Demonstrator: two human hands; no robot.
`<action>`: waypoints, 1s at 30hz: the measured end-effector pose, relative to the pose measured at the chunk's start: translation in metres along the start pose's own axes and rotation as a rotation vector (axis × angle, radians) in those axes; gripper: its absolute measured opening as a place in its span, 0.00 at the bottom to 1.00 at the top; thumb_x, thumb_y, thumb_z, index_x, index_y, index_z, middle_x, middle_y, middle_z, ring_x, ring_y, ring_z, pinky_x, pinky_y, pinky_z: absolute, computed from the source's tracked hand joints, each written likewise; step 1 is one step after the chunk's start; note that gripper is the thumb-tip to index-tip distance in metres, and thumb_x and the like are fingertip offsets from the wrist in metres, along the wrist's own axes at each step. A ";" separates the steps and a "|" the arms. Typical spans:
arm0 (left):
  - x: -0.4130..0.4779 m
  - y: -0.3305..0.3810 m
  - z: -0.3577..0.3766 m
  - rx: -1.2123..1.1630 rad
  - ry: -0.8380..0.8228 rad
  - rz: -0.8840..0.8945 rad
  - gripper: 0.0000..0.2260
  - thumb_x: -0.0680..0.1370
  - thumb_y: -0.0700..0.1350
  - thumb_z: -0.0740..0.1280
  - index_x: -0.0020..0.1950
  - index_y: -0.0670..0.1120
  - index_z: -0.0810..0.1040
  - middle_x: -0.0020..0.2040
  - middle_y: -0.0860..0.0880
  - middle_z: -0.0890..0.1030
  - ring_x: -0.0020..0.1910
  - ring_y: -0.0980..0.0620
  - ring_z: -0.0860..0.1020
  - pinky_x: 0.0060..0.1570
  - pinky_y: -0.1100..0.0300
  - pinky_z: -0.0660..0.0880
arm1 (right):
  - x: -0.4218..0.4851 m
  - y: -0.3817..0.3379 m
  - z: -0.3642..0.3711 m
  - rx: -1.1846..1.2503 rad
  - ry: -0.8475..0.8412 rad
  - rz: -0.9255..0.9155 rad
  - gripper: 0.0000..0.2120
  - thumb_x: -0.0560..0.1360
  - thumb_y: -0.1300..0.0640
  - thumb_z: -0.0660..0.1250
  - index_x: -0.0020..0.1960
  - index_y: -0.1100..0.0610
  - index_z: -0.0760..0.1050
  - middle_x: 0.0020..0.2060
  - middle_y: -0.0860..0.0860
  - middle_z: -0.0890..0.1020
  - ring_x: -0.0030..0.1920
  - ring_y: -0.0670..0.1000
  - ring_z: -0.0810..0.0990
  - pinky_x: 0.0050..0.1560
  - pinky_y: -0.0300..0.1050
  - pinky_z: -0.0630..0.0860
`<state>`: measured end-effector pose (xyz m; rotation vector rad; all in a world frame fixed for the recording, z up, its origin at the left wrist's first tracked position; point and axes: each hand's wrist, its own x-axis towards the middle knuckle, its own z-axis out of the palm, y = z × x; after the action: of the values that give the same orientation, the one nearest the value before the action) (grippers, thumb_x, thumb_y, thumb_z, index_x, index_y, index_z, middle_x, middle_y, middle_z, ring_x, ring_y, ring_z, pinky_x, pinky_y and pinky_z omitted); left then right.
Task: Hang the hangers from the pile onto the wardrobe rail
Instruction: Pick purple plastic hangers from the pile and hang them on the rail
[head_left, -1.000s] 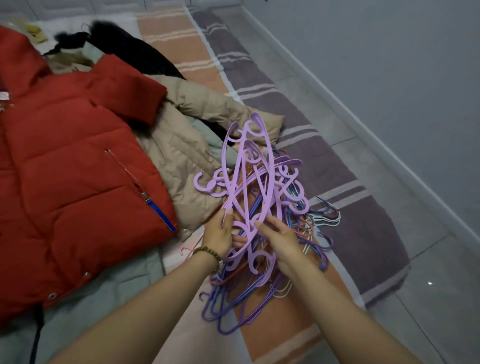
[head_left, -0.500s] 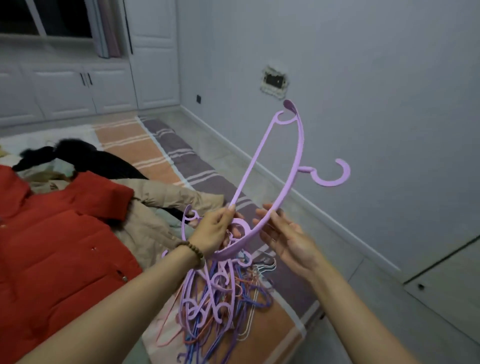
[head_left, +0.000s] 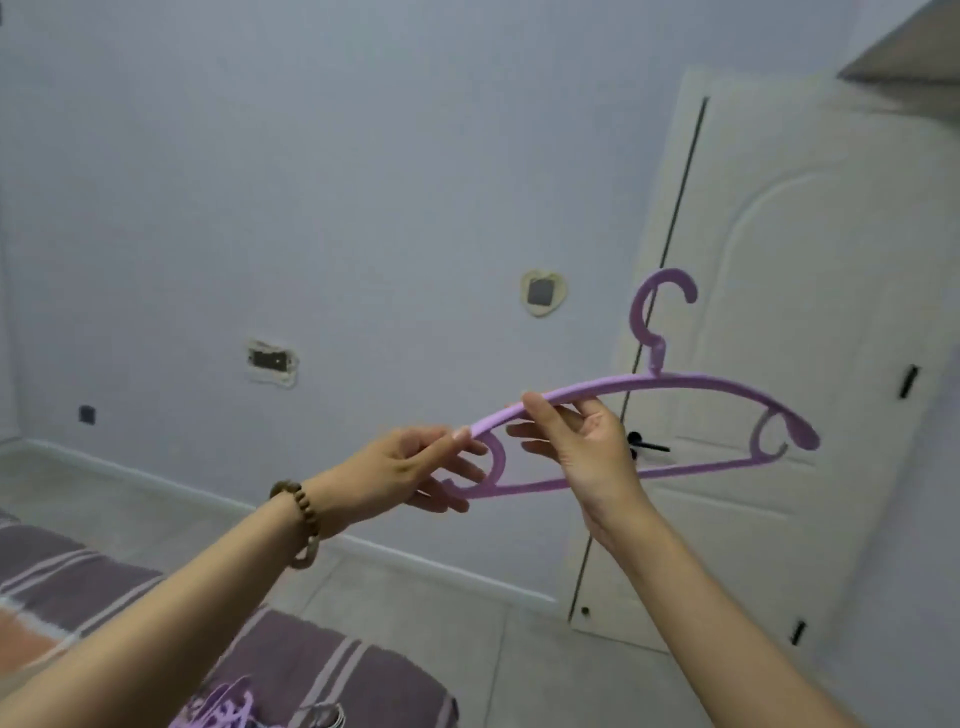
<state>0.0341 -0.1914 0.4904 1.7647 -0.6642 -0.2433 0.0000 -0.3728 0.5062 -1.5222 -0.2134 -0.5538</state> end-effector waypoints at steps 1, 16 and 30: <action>0.005 0.018 0.013 0.003 -0.038 0.041 0.20 0.75 0.57 0.57 0.59 0.48 0.77 0.52 0.48 0.83 0.47 0.47 0.83 0.52 0.54 0.80 | -0.005 -0.016 -0.016 -0.017 0.055 -0.031 0.05 0.72 0.56 0.70 0.45 0.56 0.76 0.35 0.50 0.86 0.38 0.49 0.85 0.38 0.36 0.79; 0.035 0.212 0.275 -0.132 -0.397 0.450 0.15 0.77 0.53 0.59 0.51 0.43 0.78 0.42 0.49 0.83 0.39 0.48 0.82 0.42 0.58 0.81 | -0.127 -0.203 -0.252 -0.336 0.646 -0.296 0.10 0.73 0.53 0.68 0.49 0.60 0.77 0.38 0.52 0.86 0.37 0.48 0.85 0.36 0.36 0.79; 0.009 0.335 0.546 -0.327 -0.518 0.605 0.15 0.77 0.55 0.62 0.46 0.45 0.79 0.40 0.49 0.83 0.35 0.53 0.81 0.38 0.62 0.79 | -0.228 -0.317 -0.471 -0.449 1.055 -0.562 0.42 0.75 0.59 0.68 0.77 0.50 0.43 0.34 0.52 0.80 0.26 0.41 0.74 0.26 0.33 0.71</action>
<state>-0.3282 -0.6976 0.6408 1.1202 -1.4085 -0.3670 -0.4405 -0.7712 0.6521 -1.3786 0.3407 -1.8615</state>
